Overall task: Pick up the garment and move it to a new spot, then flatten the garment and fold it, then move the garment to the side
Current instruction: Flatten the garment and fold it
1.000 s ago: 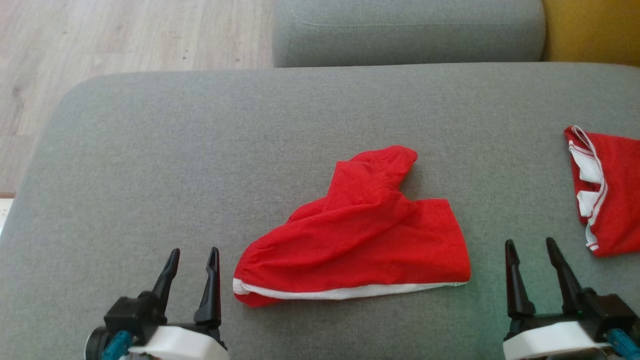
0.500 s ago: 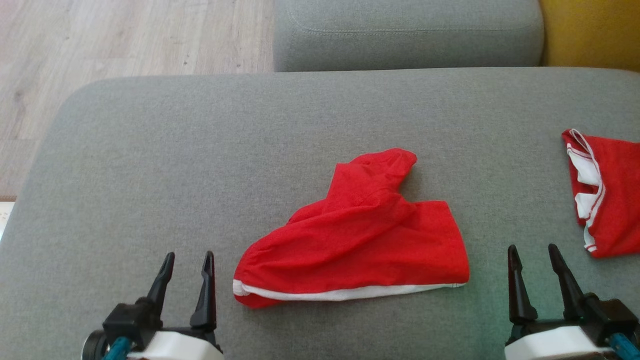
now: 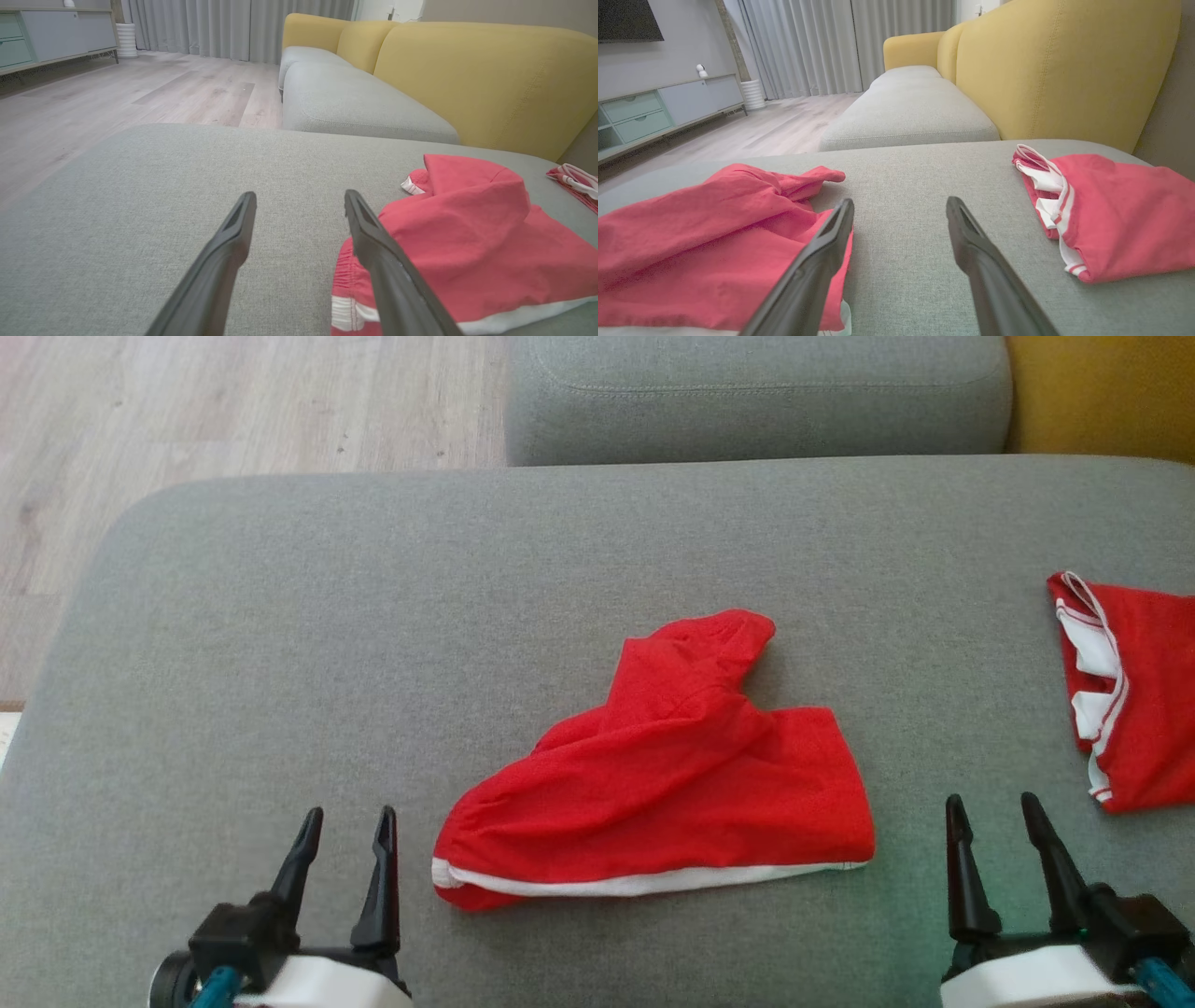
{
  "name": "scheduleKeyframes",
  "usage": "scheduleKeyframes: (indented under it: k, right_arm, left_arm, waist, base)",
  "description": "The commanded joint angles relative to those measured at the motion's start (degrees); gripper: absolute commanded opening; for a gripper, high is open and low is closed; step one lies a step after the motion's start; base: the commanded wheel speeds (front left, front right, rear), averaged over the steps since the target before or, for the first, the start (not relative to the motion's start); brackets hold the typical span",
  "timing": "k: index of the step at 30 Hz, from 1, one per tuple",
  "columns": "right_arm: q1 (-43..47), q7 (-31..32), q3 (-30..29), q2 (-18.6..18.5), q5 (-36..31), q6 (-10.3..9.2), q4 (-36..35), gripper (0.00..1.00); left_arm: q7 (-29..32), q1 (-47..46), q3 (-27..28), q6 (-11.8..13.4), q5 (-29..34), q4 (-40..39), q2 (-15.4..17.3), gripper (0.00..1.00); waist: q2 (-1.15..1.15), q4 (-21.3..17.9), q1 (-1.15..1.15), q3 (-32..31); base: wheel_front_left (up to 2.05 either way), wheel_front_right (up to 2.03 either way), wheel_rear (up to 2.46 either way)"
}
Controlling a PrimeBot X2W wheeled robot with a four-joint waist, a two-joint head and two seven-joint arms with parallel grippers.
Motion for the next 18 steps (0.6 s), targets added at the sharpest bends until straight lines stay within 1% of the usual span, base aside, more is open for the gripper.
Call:
scheduleKeyframes:
  k: [1,4,7,11,13,15,18]
  right_arm:
    - [-1.3,-0.6,1.6,-0.4,1.1,0.43,-1.3,1.0]
    - [-1.2,-0.6,3.6,-0.4,3.8,0.43,-0.7,1.0]
    - [-1.5,3.5,7.5,-0.4,3.1,0.43,0.5,1.0]
    - [-2.4,13.3,10.1,-0.6,1.0,0.43,0.5,1.0]
    - [-2.8,17.3,11.0,-1.7,0.1,0.43,0.7,1.0]
    - [-3.3,20.2,10.8,-2.5,-0.4,0.43,1.1,1.0]
    - [-4.9,22.8,9.9,-3.2,-1.5,0.43,1.9,1.0]
  left_arm:
    - [-0.7,-1.3,2.3,-0.4,0.8,-1.5,-0.3,1.0]
    - [-0.7,-0.8,2.1,-0.7,0.1,0.2,-0.4,1.0]
    - [0.1,-0.9,1.6,-1.0,-1.1,3.3,-0.4,1.0]
    - [7.1,-1.5,0.3,-2.1,-2.3,4.2,0.6,1.0]
    - [10.3,-1.5,0.6,-2.1,-3.1,3.1,1.0,1.0]
    - [12.9,-1.6,0.6,-2.3,-4.0,2.0,1.4,1.0]
    - [15.7,-2.0,0.5,-2.8,-5.1,1.2,2.1,1.0]
  waist:
    - [0.0,0.0,0.0,0.0]
    - [0.0,0.0,0.0,0.2]
    - [0.0,0.0,0.0,0.3]
    - [0.0,-0.1,0.0,0.6]
    - [0.0,-0.1,0.0,0.8]
    - [0.0,0.2,0.0,1.2]
    - [0.0,0.7,0.0,2.1]
  base:
    - [0.0,0.0,0.0]
    - [0.0,0.0,0.0]
    - [0.0,0.0,0.0]
    - [0.0,0.0,0.0]
    - [0.0,0.0,0.0]
    - [0.0,0.0,0.0]
    - [0.0,0.0,0.0]
